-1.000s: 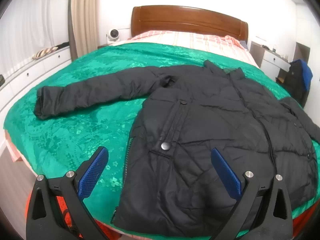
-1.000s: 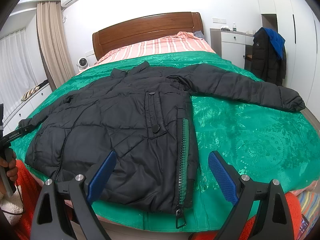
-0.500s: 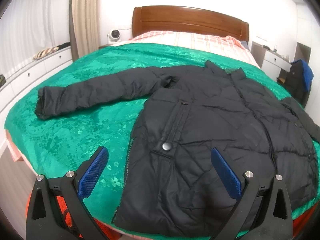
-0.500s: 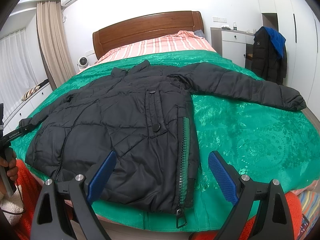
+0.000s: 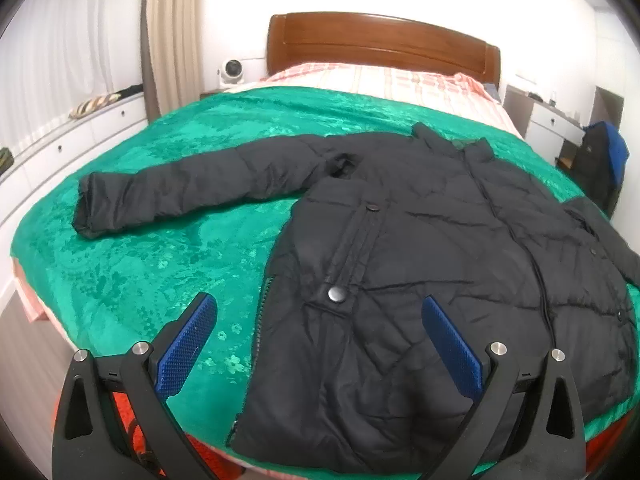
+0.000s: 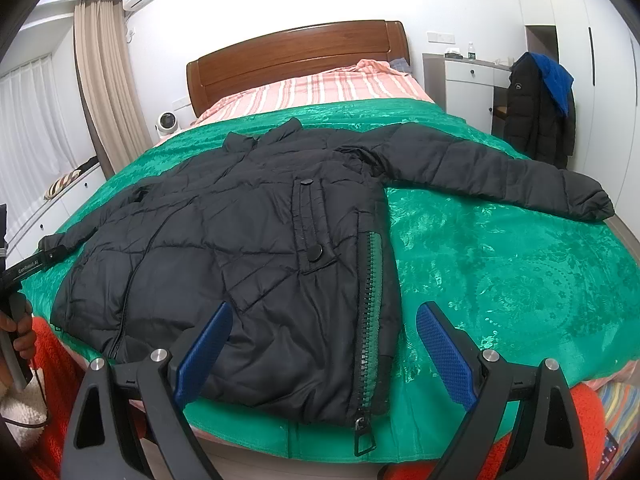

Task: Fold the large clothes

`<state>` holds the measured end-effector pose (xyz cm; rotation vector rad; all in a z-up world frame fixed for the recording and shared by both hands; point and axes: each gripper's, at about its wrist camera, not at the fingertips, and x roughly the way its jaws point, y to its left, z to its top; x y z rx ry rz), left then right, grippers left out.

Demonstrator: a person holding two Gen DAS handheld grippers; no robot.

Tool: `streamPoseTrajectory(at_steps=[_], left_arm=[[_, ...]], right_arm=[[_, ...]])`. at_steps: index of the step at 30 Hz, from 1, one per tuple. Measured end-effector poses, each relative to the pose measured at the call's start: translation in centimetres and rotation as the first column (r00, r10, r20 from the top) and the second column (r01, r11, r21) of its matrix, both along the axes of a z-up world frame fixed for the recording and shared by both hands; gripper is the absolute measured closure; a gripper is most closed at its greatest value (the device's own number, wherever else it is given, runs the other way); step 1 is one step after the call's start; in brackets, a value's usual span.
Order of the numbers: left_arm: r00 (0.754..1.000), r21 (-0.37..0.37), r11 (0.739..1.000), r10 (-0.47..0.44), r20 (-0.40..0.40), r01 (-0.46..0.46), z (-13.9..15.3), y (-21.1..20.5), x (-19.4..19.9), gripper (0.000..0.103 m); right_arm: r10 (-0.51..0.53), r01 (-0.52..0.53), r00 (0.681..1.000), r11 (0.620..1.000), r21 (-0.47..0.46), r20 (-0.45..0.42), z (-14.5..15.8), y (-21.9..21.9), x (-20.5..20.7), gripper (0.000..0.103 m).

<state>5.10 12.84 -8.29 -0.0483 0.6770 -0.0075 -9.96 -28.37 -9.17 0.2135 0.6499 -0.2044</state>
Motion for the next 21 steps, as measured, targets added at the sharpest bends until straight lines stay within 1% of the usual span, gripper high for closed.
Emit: streamPoseTrajectory(at_steps=[21], left_arm=[[1.000,0.003,1.000,0.007,0.003,-0.007,-0.01,0.06,0.04,0.001]], right_arm=[[0.019,-0.019,1.000,1.000,0.005,-0.011,-0.13,0.15,0.26,0.011]])
